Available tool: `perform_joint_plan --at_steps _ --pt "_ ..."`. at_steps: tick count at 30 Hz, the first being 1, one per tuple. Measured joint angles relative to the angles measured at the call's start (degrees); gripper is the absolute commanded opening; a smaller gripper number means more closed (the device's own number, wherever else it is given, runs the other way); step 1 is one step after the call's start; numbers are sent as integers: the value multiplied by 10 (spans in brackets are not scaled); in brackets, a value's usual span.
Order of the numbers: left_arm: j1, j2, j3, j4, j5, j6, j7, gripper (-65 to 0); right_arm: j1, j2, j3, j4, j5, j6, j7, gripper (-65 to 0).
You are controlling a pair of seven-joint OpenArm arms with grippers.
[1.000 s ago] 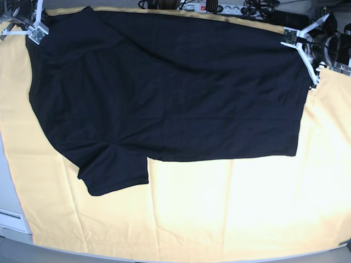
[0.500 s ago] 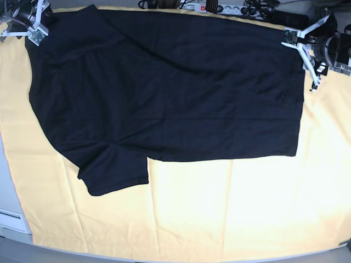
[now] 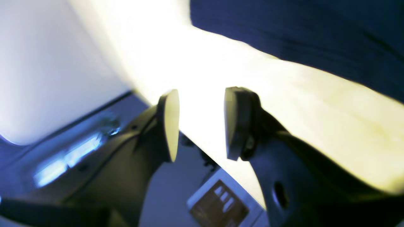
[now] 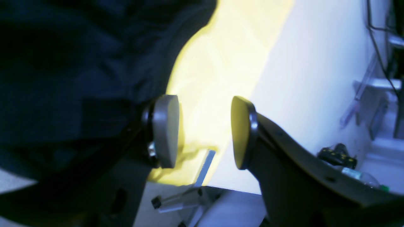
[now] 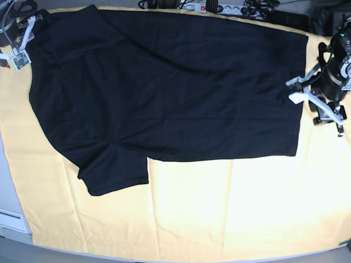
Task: Fold the T-shirt properly
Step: 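Open both grippers and move the left gripper toward the hem corner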
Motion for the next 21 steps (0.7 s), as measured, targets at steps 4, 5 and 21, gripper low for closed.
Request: perform_joint_plan --at_steps 4,5,21 --pt "-14 54 1 -8 11 37 -13 -374 29 0 0 0 0 -2 0 -354" --pt "-25 71 1 -21 9 40 -21 -370 38 -1 0 0 0 -2 -1 -354" --pt "-252 417 -356 -572 -465 -139 -61 -367 63 0 0 0 28 5 14 -354"
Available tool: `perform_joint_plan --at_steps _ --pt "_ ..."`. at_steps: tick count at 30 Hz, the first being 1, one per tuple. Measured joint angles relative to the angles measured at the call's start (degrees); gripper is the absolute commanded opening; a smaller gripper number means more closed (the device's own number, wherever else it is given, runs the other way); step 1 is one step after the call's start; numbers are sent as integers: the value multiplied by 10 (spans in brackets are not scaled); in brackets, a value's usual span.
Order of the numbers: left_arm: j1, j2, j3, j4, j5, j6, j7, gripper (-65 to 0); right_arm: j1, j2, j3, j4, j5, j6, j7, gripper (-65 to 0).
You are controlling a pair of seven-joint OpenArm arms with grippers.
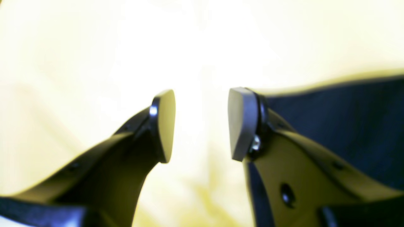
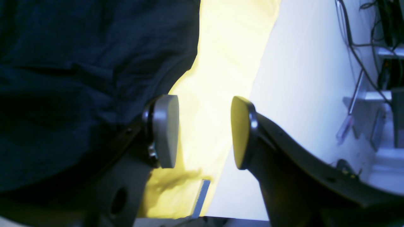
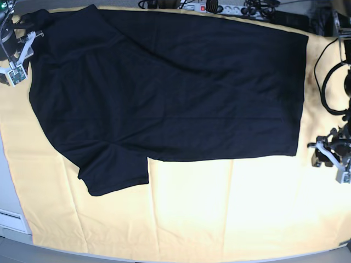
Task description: Fold the T-shirt properly
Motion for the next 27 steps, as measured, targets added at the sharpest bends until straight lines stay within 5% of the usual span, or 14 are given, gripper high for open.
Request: perform_joint_plan --at_steps 6,14,27 --pt "-38 6 -42 -155 -133 -112 1 -349 0 -1 0 0 0 1 0 -354" --pt "-43 24 -21 -229 -157 -162 -8 -334 0 -2 0 0 2 0 2 -354" --pt "-70 78 59 -228 -71 -134 -39 -334 0 -2 0 0 15 9 -1 -354"
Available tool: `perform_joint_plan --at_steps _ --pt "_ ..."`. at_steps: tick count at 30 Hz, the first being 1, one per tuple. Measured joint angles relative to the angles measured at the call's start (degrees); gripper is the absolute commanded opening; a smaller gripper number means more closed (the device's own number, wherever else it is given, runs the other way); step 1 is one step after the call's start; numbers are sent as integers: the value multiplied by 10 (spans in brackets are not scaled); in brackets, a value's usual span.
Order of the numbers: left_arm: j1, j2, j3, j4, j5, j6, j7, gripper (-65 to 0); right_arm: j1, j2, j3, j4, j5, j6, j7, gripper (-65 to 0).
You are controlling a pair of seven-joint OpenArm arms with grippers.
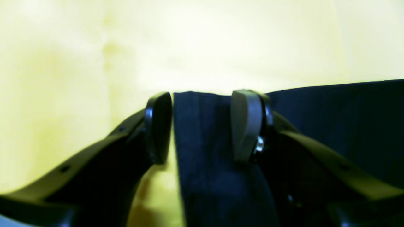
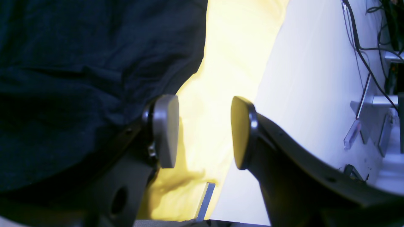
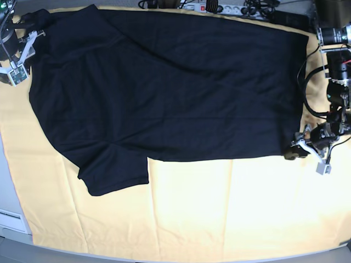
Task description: Fold the T-shirt properly
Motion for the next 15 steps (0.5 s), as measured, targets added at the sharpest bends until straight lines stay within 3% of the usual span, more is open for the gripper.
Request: perform_joint_plan --at_steps 10,15 --pt "-2 10 -1 1 -13 0 13 -334 0 0 0 0 0 0 0 -354" --pt "-1 10 0 0 -53 -40 52 -348 0 0 0 0 0 0 0 -354"
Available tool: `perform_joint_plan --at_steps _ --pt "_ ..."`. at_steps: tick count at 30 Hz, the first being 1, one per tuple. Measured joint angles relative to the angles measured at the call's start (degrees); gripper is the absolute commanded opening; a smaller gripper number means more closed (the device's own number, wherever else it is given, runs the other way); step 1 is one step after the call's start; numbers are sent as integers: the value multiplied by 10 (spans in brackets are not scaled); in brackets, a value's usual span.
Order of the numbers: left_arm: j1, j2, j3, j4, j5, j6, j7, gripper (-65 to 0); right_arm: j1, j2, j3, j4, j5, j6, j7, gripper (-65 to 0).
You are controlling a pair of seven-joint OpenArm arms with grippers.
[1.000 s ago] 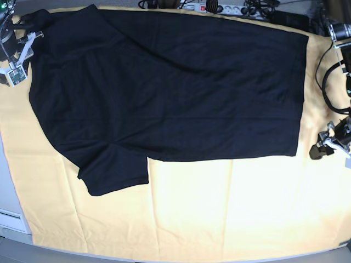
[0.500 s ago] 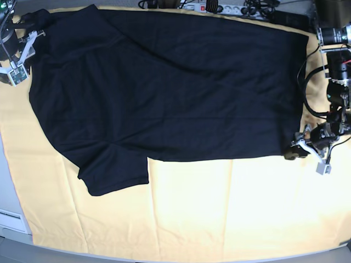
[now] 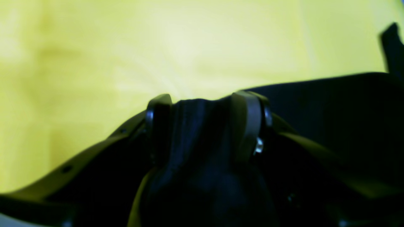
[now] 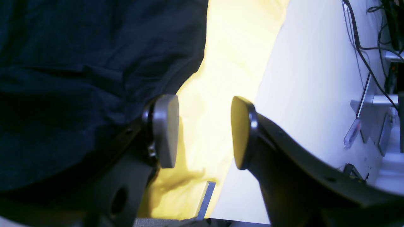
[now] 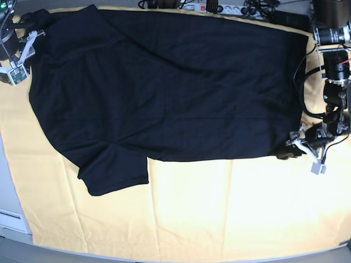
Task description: Fold the T-shirt properly
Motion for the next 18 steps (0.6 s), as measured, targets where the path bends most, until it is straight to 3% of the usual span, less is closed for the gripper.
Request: perform_joint_plan --at_steps 8,18 --pt "0 -1 0 0 -3 -1 8 -642 0 0 0 0 0 0 0 -354" --pt "-33 -10 0 -1 -3 -3 10 -650 57 0 0 0 2 -5 0 -354"
